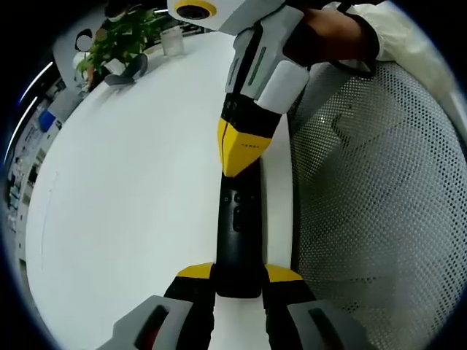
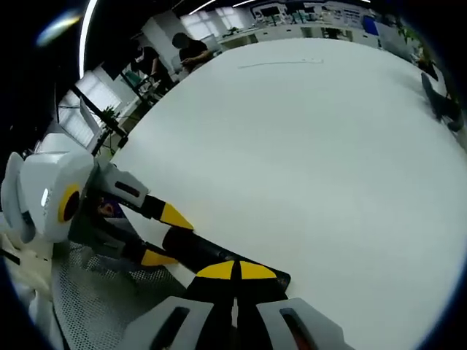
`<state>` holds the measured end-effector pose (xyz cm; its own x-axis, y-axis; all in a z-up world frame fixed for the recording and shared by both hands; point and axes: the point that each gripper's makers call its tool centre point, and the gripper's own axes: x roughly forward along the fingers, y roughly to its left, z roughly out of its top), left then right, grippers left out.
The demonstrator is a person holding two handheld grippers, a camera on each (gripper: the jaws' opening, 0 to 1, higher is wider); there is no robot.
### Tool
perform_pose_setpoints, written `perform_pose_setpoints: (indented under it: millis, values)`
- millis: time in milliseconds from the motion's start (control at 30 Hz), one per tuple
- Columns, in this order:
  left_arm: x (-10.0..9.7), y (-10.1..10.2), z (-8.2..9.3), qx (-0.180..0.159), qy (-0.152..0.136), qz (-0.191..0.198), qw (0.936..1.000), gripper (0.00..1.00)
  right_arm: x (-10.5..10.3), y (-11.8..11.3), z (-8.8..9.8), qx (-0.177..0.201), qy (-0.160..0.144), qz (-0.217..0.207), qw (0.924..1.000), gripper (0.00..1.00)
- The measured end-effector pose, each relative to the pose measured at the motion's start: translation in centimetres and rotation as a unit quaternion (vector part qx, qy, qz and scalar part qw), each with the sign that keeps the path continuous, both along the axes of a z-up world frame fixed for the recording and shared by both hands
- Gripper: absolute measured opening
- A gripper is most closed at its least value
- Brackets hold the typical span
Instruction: Press the specified remote control buttons in sequence, fully releasing each button before pressing the next.
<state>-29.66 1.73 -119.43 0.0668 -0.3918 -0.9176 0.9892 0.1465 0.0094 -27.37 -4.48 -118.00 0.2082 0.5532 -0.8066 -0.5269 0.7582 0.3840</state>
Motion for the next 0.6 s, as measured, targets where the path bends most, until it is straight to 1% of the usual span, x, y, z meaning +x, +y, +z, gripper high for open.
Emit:
perform_pose_setpoints:
  millis: [67, 233, 400, 533, 600]
  values:
    - [0.02, 0.00, 0.00, -0.002, 0.000, 0.001, 1.0000, 0.23, -0.03, -0.18, -0.25, -0.012, -0.003, 0.006, 0.9999, 0.00]
    - [0.09, -0.02, -0.01, 0.000, 0.000, 0.003, 1.0000, 0.23, 0.11, -0.22, -0.23, 0.000, 0.001, -0.003, 1.0000, 0.00]
    - [0.11, -0.07, -0.03, -0.001, 0.000, 0.002, 1.0000, 0.23, 0.07, -0.17, -0.27, -0.002, -0.004, 0.000, 1.0000, 0.00]
    - [0.09, -0.07, -0.03, -0.008, 0.000, 0.003, 1.0000, 0.23, 0.18, -0.25, -0.31, 0.006, 0.009, -0.014, 0.9998, 0.00]
    - [0.10, -0.09, -0.04, -0.007, 0.000, 0.003, 1.0000, 0.23, 0.10, -0.20, -0.32, 0.006, 0.010, -0.012, 0.9999, 0.00]
